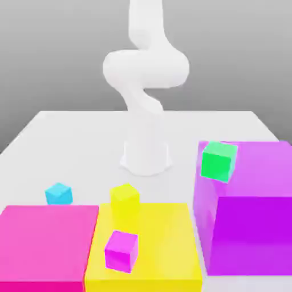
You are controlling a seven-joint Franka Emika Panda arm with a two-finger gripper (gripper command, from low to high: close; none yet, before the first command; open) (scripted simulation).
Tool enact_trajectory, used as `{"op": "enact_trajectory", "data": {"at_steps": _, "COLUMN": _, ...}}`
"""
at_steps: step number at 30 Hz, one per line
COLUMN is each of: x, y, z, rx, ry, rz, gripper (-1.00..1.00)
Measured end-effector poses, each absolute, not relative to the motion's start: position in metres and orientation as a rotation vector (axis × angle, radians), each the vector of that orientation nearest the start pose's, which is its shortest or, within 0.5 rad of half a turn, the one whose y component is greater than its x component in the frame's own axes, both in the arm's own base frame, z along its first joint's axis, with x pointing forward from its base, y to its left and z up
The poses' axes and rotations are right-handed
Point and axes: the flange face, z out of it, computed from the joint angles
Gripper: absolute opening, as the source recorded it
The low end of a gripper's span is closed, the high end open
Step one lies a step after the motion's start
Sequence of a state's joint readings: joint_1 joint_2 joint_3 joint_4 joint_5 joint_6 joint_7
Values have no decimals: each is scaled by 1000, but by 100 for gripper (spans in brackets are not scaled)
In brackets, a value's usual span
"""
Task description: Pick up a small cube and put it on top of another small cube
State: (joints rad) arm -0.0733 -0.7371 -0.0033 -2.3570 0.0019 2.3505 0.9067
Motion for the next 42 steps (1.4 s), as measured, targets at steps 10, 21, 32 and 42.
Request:
{"op": "enact_trajectory", "data": {"at_steps": 10, "x": 394, "y": -159, "z": 468, "rx": -1863, "ry": 2182, "rz": -575, "gripper": 0}}
{"op": "enact_trajectory", "data": {"at_steps": 21, "x": 287, "y": -246, "z": 272, "rx": -921, "ry": 2912, "rz": -187, "gripper": 0}}
{"op": "enact_trajectory", "data": {"at_steps": 32, "x": 211, "y": -249, "z": 153, "rx": -353, "ry": 3121, "rz": 0, "gripper": 0}}
{"op": "enact_trajectory", "data": {"at_steps": 42, "x": 210, "y": -248, "z": 132, "rx": -350, "ry": 3121, "rz": -3, "gripper": -100}}
